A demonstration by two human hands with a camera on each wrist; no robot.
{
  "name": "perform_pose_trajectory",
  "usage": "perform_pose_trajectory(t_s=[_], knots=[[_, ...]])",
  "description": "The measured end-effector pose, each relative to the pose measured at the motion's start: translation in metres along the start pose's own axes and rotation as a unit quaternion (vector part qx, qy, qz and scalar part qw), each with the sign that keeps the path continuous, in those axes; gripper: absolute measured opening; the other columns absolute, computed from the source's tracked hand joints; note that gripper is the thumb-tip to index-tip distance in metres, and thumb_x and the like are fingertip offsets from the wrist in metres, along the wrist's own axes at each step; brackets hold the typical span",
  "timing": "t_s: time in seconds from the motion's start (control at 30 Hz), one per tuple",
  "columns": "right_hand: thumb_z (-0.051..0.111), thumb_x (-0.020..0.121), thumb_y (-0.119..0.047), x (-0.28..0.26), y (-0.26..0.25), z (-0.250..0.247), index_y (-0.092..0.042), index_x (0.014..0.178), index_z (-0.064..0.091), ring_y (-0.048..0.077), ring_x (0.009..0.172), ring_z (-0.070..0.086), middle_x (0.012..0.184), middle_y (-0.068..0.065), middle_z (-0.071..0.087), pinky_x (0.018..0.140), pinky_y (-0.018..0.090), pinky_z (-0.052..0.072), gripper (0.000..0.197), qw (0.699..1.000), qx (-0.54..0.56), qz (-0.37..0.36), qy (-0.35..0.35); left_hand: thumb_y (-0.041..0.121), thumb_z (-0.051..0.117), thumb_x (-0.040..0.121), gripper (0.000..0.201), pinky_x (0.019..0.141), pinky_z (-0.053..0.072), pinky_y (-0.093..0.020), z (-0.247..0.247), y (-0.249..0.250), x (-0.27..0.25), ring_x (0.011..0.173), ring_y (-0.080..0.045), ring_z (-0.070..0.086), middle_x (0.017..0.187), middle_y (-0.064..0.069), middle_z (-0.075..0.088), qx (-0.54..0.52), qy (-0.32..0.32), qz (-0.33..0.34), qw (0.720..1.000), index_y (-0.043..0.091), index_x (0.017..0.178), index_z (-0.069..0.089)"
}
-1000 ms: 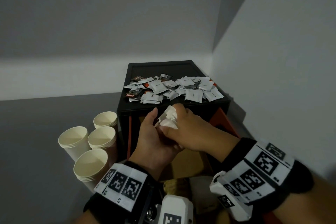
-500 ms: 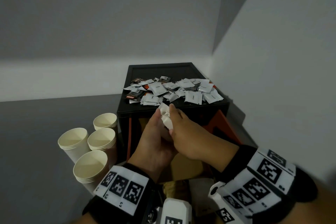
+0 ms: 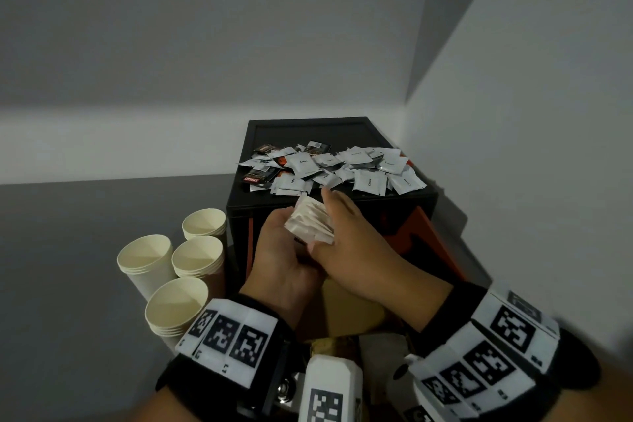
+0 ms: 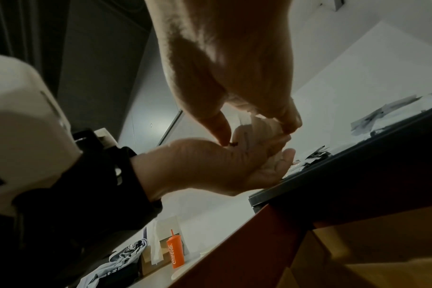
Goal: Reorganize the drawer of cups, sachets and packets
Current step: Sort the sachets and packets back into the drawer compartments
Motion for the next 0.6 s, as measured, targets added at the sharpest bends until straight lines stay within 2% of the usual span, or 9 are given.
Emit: perform_pose_trajectory(t_s=[0.07,0.13,0.23,0.3,0.37,0.43,0.47,0.53,0.6], knots=[[0.055,0.092,-0.026,0.002,0.0,-0.001,-0.026,0.15,-0.004,0.019,0.144,0.016,0.158,-0.005,-0.003,0.113,0.036,0.028,0.083,1.0,-0.003,0.008,0.007,0.024,0.044,0.09,0.032,0.076,0.052,-0.039,0.001,0.002,-0.003,0.073,-0.027,0.065,0.077,-0.015,0.068,0.0,-0.003,-0.004,1.0,0.0,0.088,0.066],[0.054,0.093,-0.028,0.001,0.0,-0.003,-0.025,0.15,-0.005,0.02,0.143,0.017,0.158,-0.004,-0.003,0.112,0.034,0.027,0.082,1.0,-0.005,0.015,-0.007,0.031,0.045,0.092,0.037,0.077,0.05,-0.041,0.001,0.004,-0.005,0.08,-0.029,0.065,0.081,-0.016,0.07,0.003,-0.005,-0.001,1.0,0.001,0.094,0.066],[0.05,0.095,-0.026,-0.001,-0.002,-0.004,-0.02,0.151,-0.003,0.019,0.141,0.022,0.157,-0.004,0.004,0.105,0.026,0.026,0.077,0.999,-0.015,0.005,-0.037,0.039,0.048,0.092,0.041,0.07,0.048,-0.039,0.003,0.002,-0.007,0.073,-0.026,0.066,0.073,-0.014,0.071,0.0,-0.005,0.013,1.0,0.004,0.085,0.068],[0.051,0.093,-0.024,-0.001,-0.003,-0.006,-0.017,0.15,0.009,0.019,0.134,0.033,0.153,0.001,0.017,0.101,0.024,0.031,0.071,0.998,-0.043,-0.008,-0.037,0.037,0.049,0.091,0.039,0.069,0.048,-0.038,0.003,0.0,-0.007,0.065,-0.024,0.067,0.07,-0.012,0.07,0.007,-0.004,0.005,1.0,0.005,0.079,0.067],[0.056,0.089,-0.023,-0.001,-0.004,-0.01,-0.014,0.136,0.035,0.02,0.114,0.047,0.134,0.006,0.038,0.089,0.027,0.041,0.052,0.997,-0.076,-0.019,-0.028,0.034,0.046,0.092,0.035,0.071,0.049,-0.037,0.002,-0.001,-0.006,0.069,-0.024,0.065,0.072,-0.011,0.067,0.035,0.005,-0.015,0.999,0.007,0.08,0.065],[0.063,0.082,-0.022,-0.001,-0.004,-0.015,-0.015,0.109,0.046,0.017,0.091,0.052,0.105,0.002,0.05,0.069,0.028,0.043,0.032,0.996,-0.086,-0.016,-0.026,0.034,0.045,0.093,0.035,0.068,0.048,-0.038,0.002,-0.004,-0.007,0.076,-0.024,0.063,0.077,-0.012,0.067,0.068,0.015,-0.035,0.997,0.006,0.089,0.064],[0.067,0.079,-0.021,-0.001,-0.003,-0.018,-0.013,0.103,0.047,0.017,0.086,0.054,0.097,0.0,0.053,0.067,0.029,0.044,0.032,0.997,-0.076,-0.011,-0.028,0.035,0.044,0.094,0.037,0.068,0.048,-0.039,0.004,-0.006,-0.009,0.079,-0.025,0.063,0.082,-0.013,0.068,0.081,0.015,-0.043,0.996,0.005,0.097,0.064],[0.071,0.073,-0.019,0.0,0.001,-0.023,-0.013,0.106,0.052,0.017,0.086,0.058,0.096,0.002,0.059,0.072,0.034,0.05,0.038,0.998,-0.052,-0.001,-0.026,0.04,0.04,0.096,0.043,0.075,0.048,-0.044,0.007,-0.009,-0.013,0.09,-0.028,0.063,0.096,-0.016,0.069,0.115,0.006,-0.053,0.992,0.004,0.106,0.063],[0.071,0.072,-0.018,0.0,0.002,-0.027,-0.013,0.105,0.057,0.017,0.085,0.06,0.096,0.002,0.063,0.075,0.035,0.051,0.036,0.998,-0.064,-0.007,-0.021,0.048,0.037,0.096,0.048,0.084,0.045,-0.042,0.007,-0.013,-0.015,0.104,-0.028,0.06,0.111,-0.015,0.067,0.16,-0.002,-0.057,0.985,0.009,0.105,0.063]])
Point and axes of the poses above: each hand's wrist, its own x-axis towards the middle knuckle, its own z-axis out of the palm, y = z × x, the point moved 2 cm from there along x, towards the middle knuckle
